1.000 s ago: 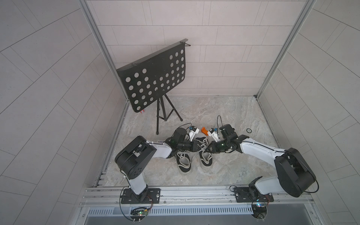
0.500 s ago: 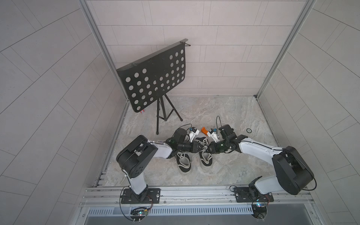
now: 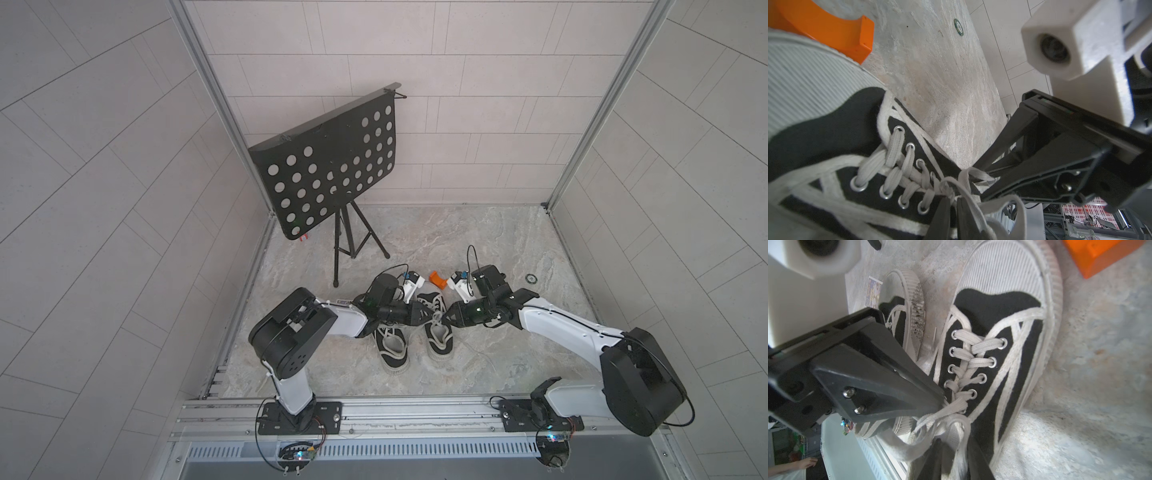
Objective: Tie the shoes
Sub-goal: Cross the shoelace with the shoelace.
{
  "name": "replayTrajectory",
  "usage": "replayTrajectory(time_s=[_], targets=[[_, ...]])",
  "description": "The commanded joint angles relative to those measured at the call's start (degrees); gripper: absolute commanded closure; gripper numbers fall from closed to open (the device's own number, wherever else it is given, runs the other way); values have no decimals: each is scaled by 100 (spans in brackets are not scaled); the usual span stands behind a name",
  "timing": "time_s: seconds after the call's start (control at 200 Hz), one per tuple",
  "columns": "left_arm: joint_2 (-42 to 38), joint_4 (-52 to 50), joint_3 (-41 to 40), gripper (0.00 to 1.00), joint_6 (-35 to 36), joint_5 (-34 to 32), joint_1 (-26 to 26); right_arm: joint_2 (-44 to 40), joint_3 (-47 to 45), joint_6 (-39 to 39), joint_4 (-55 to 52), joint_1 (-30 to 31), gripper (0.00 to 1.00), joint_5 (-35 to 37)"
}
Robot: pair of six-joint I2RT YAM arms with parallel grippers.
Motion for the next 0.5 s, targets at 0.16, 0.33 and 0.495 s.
replayTrajectory(time_s=[0.16, 0.33, 0.495], targets=[[-26, 121, -12, 85, 10, 142, 37, 195, -15, -12, 196, -3, 93, -58], [39, 168, -6, 84, -25, 184, 42, 232, -101, 26, 443, 6, 100, -386], [88, 251, 0, 82, -87, 219, 45, 313, -137, -14, 539, 6, 100, -476]])
